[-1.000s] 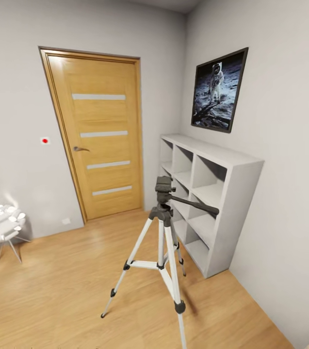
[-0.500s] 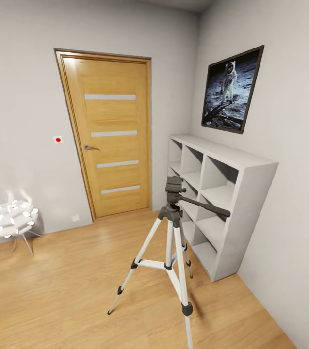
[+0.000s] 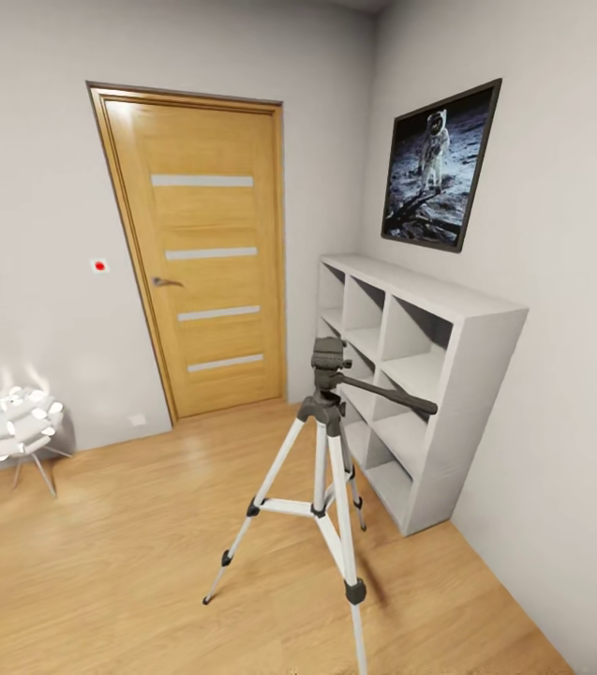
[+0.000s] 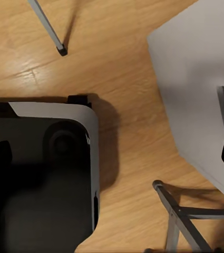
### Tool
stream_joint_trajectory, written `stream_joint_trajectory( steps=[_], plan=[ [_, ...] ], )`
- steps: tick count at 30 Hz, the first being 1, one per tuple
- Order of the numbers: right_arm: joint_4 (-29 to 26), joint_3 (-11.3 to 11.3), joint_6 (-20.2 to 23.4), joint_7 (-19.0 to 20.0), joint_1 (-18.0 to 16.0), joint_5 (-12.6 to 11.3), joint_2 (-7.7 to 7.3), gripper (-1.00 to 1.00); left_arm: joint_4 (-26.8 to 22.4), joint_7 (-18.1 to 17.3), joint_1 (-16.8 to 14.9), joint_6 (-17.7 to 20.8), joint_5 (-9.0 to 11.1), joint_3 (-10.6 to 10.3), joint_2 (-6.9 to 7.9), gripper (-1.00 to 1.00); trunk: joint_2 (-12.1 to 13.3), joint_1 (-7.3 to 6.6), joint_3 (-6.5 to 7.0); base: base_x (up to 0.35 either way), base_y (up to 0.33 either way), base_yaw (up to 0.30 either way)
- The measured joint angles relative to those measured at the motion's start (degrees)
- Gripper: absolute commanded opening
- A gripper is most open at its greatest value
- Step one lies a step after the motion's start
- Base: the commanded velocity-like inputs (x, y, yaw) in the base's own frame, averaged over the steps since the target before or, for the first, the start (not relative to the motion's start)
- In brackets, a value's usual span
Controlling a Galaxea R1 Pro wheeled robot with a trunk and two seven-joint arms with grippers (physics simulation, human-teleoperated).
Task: Attach the digital camera to the camera tripod in the bedroom.
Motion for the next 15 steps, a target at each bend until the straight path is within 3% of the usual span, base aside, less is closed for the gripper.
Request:
stream_joint_trajectory(
  steps=[15],
  plan=[
    [0.01,0.06,0.00,0.00,0.00,0.00,0.00,1.00,0.00,0.00,0.00,0.01,0.00,0.00,0.00,-1.00,0.00,0.00,-1.32,0.000,0.000,-0.127]
  ],
)
